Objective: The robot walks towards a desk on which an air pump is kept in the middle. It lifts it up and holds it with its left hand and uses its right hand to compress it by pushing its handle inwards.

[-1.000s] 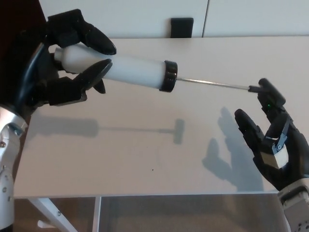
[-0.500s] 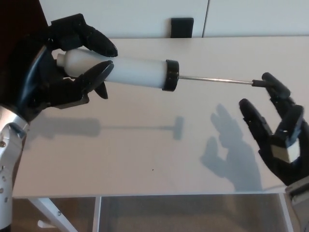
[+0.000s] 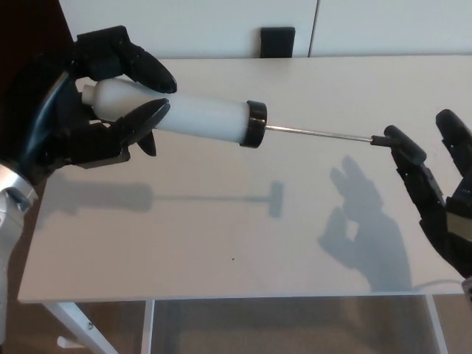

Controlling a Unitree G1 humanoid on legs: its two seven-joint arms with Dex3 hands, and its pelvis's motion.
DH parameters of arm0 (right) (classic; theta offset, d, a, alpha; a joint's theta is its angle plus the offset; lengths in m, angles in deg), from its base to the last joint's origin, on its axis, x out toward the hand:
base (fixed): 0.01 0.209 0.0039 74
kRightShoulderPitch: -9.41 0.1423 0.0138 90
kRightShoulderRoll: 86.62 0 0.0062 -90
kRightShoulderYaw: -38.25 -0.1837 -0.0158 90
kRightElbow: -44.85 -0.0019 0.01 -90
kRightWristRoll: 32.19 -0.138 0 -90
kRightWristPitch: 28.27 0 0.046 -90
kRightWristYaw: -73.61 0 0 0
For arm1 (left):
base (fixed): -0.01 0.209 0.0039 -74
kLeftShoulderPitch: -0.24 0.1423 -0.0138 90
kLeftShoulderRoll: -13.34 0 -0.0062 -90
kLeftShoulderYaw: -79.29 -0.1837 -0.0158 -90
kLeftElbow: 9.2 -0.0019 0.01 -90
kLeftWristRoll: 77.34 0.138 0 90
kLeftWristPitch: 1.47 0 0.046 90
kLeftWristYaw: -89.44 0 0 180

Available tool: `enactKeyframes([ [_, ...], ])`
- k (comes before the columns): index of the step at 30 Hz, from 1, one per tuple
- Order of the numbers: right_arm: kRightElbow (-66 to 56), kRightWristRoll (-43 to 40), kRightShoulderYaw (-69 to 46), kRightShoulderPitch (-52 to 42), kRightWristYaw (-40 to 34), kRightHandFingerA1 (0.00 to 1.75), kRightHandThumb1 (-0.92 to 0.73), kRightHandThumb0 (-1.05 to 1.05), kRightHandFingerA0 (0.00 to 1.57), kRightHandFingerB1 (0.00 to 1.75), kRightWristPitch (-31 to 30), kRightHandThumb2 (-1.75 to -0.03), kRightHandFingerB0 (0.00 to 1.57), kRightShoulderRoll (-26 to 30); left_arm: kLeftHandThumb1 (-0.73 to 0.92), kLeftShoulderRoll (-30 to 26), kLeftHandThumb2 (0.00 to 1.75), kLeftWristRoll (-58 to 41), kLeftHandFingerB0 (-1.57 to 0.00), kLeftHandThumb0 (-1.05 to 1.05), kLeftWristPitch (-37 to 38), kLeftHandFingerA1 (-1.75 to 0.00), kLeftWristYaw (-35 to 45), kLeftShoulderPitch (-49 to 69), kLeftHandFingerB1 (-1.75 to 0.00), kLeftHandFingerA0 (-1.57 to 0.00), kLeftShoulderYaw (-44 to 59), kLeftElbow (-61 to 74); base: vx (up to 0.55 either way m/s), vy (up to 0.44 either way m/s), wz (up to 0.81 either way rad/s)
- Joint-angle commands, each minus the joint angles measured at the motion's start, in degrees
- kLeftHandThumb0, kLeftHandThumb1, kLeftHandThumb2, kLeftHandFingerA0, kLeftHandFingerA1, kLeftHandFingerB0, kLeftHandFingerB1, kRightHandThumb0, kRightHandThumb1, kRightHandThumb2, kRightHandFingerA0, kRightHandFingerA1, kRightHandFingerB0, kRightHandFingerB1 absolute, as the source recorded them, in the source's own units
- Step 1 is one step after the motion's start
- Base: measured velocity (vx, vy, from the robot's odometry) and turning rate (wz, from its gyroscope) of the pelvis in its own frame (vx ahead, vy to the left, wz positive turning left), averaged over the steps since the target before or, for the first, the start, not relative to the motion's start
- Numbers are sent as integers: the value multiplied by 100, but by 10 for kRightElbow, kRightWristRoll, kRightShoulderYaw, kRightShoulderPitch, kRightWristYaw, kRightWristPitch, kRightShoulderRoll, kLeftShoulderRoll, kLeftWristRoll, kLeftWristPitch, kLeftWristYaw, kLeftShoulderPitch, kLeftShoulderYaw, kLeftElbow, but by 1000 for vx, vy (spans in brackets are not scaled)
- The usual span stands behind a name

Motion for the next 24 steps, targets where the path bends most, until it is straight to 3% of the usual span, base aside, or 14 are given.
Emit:
enactKeyframes([
  [1,-8,-15,-9,6,-3,29,-80,-91,8,14,-10,-116,7,12,83,-12,75,-1,-72,-9,-2,-153,-10,5,-116,-98,-5,2,0,0,0],
  [14,-5,-11,12,8,5,30,-78,-91,8,16,-10,-114,7,-2,85,-16,74,28,-66,-7,33,-154,-11,16,-122,-85,-45,-7,0,0,0],
  [21,-22,-1,32,3,-5,35,-77,-89,8,19,-9,-113,8,-9,83,-21,73,57,-68,-9,58,-153,-12,23,-121,-86,-78,-14,0,0,0],
  [22,-24,0,35,2,-6,28,-89,-86,10,22,-9,-70,8,-9,84,-22,73,61,-68,-8,61,-153,-13,24,-121,-84,-83,-14,0,0,0],
  [23,-25,0,37,2,-7,28,-89,-86,10,22,-9,-70,8,-10,84,-22,73,63,-68,-8,62,-153,-14,25,-121,-84,-87,-14,0,0,0],
  [24,-31,4,44,2,-8,31,-77,-90,8,17,-9,-113,7,-12,84,-19,72,69,-68,-7,77,-154,-13,27,-120,-83,-98,-18,0,0,0],
])
